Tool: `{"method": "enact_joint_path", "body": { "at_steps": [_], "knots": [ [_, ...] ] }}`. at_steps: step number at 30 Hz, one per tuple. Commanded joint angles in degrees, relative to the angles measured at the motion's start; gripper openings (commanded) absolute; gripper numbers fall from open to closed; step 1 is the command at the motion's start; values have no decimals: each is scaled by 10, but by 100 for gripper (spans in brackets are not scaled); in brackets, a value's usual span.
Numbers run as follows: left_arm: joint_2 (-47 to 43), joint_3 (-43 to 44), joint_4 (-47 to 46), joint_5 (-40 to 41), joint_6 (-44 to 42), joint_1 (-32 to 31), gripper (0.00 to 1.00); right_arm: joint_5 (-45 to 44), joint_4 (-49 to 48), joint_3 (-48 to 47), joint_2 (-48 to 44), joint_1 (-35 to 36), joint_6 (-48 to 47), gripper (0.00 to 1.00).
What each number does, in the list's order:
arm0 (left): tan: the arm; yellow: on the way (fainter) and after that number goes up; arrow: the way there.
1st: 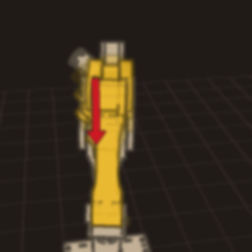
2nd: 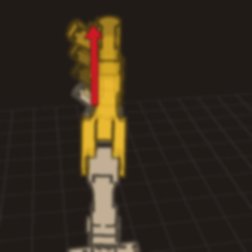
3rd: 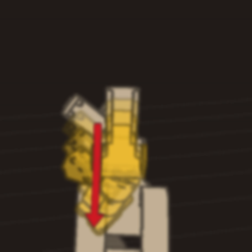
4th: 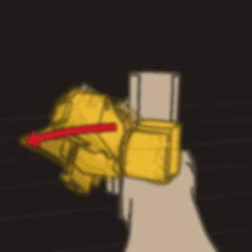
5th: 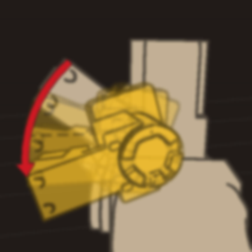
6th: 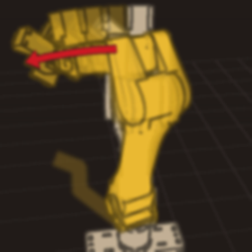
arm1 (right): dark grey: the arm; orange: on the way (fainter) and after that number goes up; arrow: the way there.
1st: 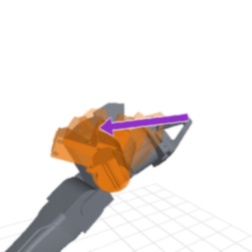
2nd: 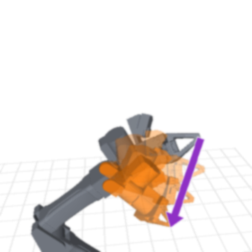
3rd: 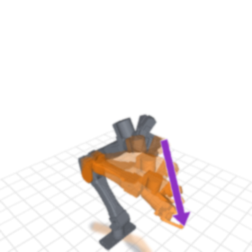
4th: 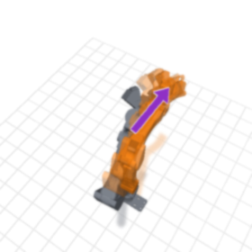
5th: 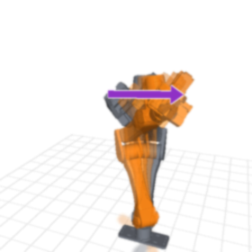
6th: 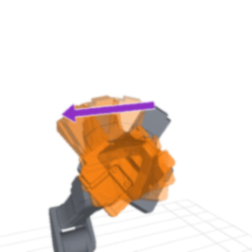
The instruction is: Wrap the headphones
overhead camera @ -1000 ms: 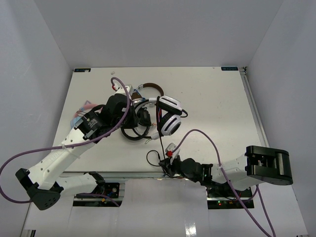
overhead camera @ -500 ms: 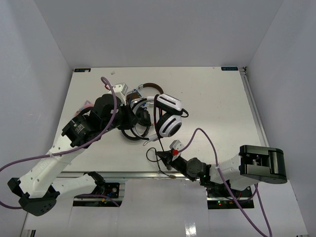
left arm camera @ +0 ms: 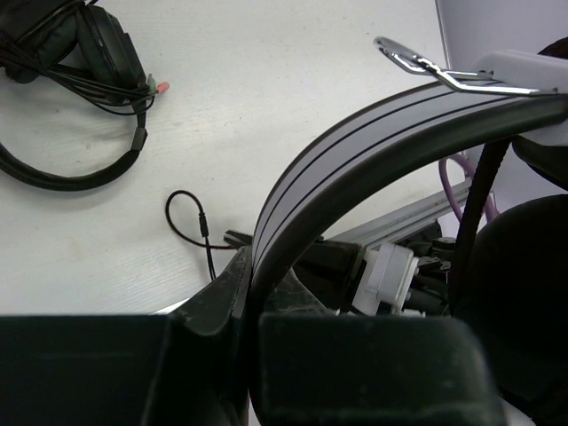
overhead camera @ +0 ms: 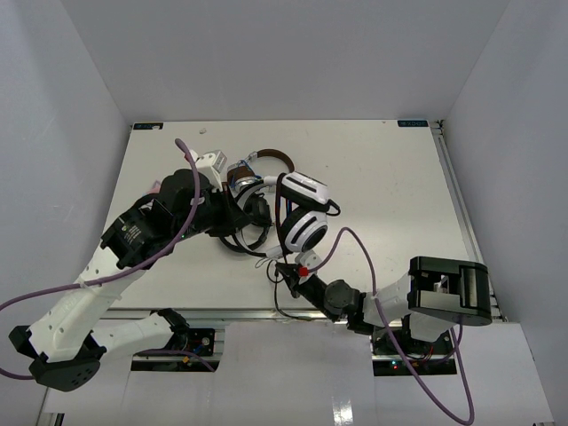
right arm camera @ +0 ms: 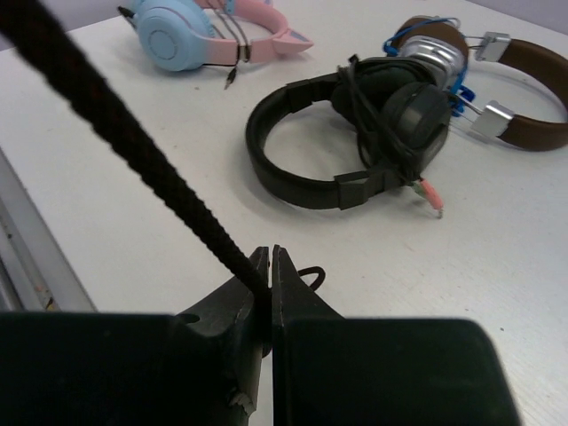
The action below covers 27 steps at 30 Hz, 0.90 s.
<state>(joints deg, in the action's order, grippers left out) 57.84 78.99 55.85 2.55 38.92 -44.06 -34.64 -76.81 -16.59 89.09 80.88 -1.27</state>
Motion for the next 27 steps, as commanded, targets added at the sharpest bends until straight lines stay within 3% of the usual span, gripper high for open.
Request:
{"method": "enact_joint_path", "body": {
  "at_steps": [1, 5, 7, 11, 14, 17, 20, 27],
  "knots": [
    [-27, 69, -39, -41, 21, 1, 0, -68, -128, 47, -27, -35, 26, 8],
    [-37, 53, -43, -83, -9, 1, 0, -91, -125, 90, -80, -43, 25, 8],
    [-56, 4, -78, -176, -36, 1, 0, -119, -85, 100, -122, -46, 16, 8],
    [-62, -47, -102, -286, -86, 1, 0, -134, -32, 110, -212, -57, -21, 8],
    [-56, -56, -105, -374, -130, 1, 0, -136, 72, 92, -302, -64, -45, 8],
    [-65, -74, -105, -381, -158, 1, 0, -129, 162, 62, -377, -73, -51, 8],
    [-90, -139, -107, -364, -190, 1, 0, -139, 315, 26, -447, -80, -39, 8],
    [-49, -175, -88, -289, -251, 0, 0, -135, 412, 1, -530, -86, -52, 9]
  ]
}}
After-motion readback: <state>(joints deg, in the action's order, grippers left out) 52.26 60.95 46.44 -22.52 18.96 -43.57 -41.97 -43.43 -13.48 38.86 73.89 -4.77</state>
